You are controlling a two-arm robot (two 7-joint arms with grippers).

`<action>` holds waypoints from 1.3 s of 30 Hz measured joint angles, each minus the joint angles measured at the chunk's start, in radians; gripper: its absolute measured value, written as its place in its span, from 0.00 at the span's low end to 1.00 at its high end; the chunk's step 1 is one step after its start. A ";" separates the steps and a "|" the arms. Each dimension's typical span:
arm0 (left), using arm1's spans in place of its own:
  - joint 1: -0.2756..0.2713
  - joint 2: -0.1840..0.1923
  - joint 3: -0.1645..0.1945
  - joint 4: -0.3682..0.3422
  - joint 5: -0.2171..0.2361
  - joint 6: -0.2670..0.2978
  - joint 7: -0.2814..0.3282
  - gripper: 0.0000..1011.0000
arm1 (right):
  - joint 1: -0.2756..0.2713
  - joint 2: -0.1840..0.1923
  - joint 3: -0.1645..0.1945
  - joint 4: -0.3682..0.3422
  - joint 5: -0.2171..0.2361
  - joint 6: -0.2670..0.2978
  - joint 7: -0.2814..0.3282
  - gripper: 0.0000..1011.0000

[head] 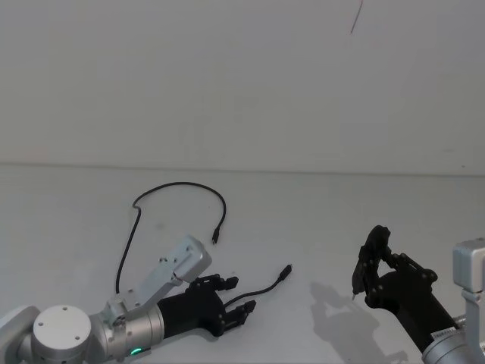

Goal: Pick up the data cable with the one hand.

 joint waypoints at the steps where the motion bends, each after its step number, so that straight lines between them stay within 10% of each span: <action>1: 0.000 -0.001 0.000 0.002 0.000 0.000 0.000 0.59 | 0.000 0.000 0.000 0.000 0.000 0.000 0.000 0.27; 17: -0.006 -0.012 -0.003 0.019 0.002 -0.001 0.003 0.07 | 0.000 0.000 0.000 0.000 0.000 0.000 0.000 0.27; 39: 0.014 0.002 -0.030 -0.038 -0.034 -0.021 -0.037 0.05 | 0.000 0.000 0.000 0.000 0.000 0.000 0.000 0.27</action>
